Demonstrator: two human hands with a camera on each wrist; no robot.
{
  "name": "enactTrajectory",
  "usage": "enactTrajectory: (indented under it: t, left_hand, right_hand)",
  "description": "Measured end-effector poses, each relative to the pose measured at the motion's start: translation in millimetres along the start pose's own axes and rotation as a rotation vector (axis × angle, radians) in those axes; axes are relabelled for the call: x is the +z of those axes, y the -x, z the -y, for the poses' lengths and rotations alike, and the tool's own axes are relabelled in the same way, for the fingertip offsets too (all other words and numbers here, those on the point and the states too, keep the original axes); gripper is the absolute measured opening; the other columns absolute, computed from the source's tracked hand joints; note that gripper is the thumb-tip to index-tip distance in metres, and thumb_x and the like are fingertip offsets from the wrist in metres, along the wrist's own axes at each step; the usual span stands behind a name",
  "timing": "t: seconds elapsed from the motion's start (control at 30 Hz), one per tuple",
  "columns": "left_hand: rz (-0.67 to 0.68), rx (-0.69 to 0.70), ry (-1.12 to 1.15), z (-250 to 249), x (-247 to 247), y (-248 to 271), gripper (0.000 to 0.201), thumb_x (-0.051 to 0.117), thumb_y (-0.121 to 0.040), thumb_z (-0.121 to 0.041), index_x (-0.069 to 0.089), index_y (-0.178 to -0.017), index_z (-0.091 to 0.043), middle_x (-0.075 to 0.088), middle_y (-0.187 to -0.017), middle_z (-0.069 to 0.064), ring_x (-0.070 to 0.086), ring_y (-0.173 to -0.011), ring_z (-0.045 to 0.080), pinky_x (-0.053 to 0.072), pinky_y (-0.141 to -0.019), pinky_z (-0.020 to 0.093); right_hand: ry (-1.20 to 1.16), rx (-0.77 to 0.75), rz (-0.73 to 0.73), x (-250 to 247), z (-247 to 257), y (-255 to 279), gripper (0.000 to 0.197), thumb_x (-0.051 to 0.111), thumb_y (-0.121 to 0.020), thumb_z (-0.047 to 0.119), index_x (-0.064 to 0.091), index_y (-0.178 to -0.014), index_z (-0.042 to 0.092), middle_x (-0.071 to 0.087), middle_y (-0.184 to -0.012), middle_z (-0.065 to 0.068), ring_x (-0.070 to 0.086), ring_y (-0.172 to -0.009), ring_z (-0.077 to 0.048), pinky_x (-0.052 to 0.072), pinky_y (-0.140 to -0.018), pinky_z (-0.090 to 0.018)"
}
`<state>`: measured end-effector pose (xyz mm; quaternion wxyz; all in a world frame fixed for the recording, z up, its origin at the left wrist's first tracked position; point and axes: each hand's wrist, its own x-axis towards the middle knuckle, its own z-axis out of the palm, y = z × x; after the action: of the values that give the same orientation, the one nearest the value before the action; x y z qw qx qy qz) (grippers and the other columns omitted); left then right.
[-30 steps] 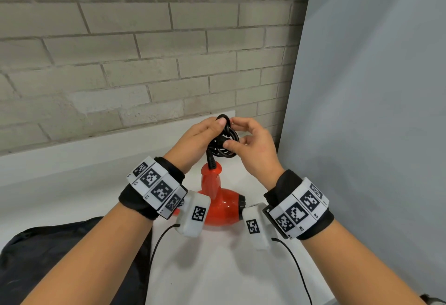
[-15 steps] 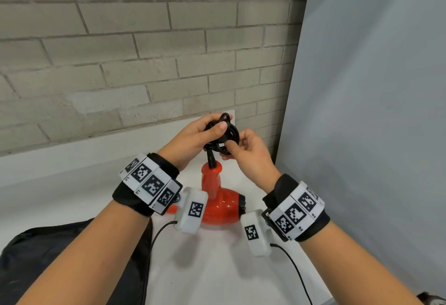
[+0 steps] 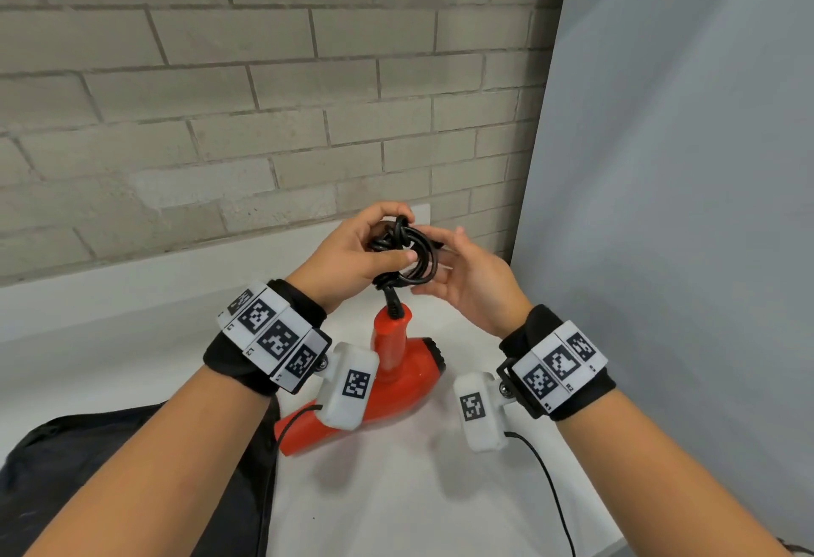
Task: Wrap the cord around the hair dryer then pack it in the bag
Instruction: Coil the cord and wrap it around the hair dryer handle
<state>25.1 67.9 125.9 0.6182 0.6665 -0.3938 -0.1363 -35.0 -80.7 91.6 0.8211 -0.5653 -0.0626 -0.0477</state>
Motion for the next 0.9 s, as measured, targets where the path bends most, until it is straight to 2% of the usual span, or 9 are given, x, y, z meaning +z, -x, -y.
enactTrajectory:
  t: [0.13,0.33,0.43,0.53,0.6,0.67,0.73,0.8,0.9]
  left_hand:
    - [-0.04,0.02,-0.009,-1.9,1.2,0.0,0.037,0.061,-0.076,0.01,0.053,-0.088,-0.025,0.055,-0.078,0.004,0.059,-0.061,0.005,0.052,-0.063,0.016]
    - [0.047,-0.068,-0.011,-1.2,6.7,1.3,0.009,0.048,-0.086,-0.026,0.056,-0.091,-0.026,0.047,-0.075,0.001,0.044,-0.054,0.003,0.041,-0.055,0.013]
    - [0.028,-0.129,-0.024,4.1,7.7,2.0,0.012,0.044,-0.091,-0.023,0.055,-0.094,-0.028,0.054,-0.081,0.001,0.044,-0.053,0.002,0.037,-0.052,0.012]
    - [0.002,-0.132,-0.049,7.9,8.9,4.4,0.02,0.055,-0.086,-0.029,0.055,-0.106,-0.028,0.062,-0.102,0.022,0.051,-0.062,0.003,0.04,-0.066,0.018]
    - [-0.023,-0.119,-0.044,7.5,11.5,7.3,0.025,0.052,-0.089,-0.023,0.052,-0.114,-0.022,0.064,-0.11,0.021,0.052,-0.063,-0.002,0.041,-0.067,0.015]
    - [-0.049,-0.121,-0.028,7.0,13.4,10.6,0.027,0.047,-0.091,-0.016,0.049,-0.118,-0.017,0.065,-0.109,0.018,0.05,-0.055,-0.004,0.041,-0.066,0.014]
    - [-0.054,-0.127,-0.006,5.9,16.5,14.8,0.027,0.046,-0.091,-0.016,0.049,-0.118,-0.019,0.069,-0.102,0.007,0.05,-0.057,-0.003,0.042,-0.069,0.016]
    - [-0.058,-0.119,-0.019,3.7,21.4,17.6,0.026,0.046,-0.091,-0.015,0.049,-0.116,-0.021,0.069,-0.096,-0.004,0.056,-0.069,-0.001,0.045,-0.073,0.015]
    - [-0.052,-0.112,0.012,-1.0,28.5,21.5,0.027,0.048,-0.09,-0.01,0.05,-0.115,-0.019,0.068,-0.093,-0.006,0.058,-0.069,-0.002,0.046,-0.065,0.011]
  right_hand:
    - [0.179,-0.173,-0.114,-0.3,0.4,-3.6,0.027,0.039,-0.093,-0.005,0.056,-0.094,0.016,0.06,-0.079,-0.007,0.064,-0.061,-0.007,0.056,-0.064,-0.021]
    - [0.306,-0.299,-0.248,-1.0,5.2,-5.5,0.031,0.037,-0.093,-0.008,0.056,-0.084,0.014,0.056,-0.075,-0.008,0.06,-0.053,-0.001,0.053,-0.061,-0.014]
    - [0.351,-0.329,-0.28,-1.9,5.4,-6.8,0.033,0.036,-0.092,-0.011,0.056,-0.083,0.014,0.058,-0.078,-0.009,0.061,-0.054,0.0,0.052,-0.06,-0.012]
    - [0.362,-0.331,-0.25,-6.3,6.2,-3.2,0.036,0.035,-0.089,-0.015,0.053,-0.08,0.015,0.064,-0.084,-0.004,0.063,-0.064,-0.003,0.053,-0.067,-0.017]
    - [0.258,-0.293,-0.244,-13.2,0.4,1.6,0.041,0.033,-0.081,-0.024,0.043,-0.075,0.016,0.069,-0.087,0.004,0.065,-0.074,-0.009,0.05,-0.071,-0.022]
    - [0.228,-0.185,-0.25,-22.2,-11.2,6.1,0.042,0.03,-0.072,-0.027,0.035,-0.074,0.015,0.066,-0.097,-0.003,0.062,-0.085,-0.021,0.046,-0.07,-0.024]
    - [0.535,0.033,-0.149,-27.2,-26.8,12.1,0.041,0.034,-0.074,-0.025,0.041,-0.088,0.013,0.058,-0.11,-0.007,0.054,-0.102,-0.024,0.045,-0.071,-0.026]
    - [0.96,0.293,0.115,-31.7,-47.7,15.6,0.05,0.052,-0.077,-0.009,0.044,-0.119,0.018,0.053,-0.124,-0.008,0.05,-0.117,-0.02,0.048,-0.084,-0.03]
    - [1.213,0.37,0.395,-27.4,-77.3,17.3,0.077,0.074,-0.063,0.019,0.039,-0.131,0.028,0.049,-0.133,-0.005,0.049,-0.118,-0.02,0.045,-0.1,-0.038]
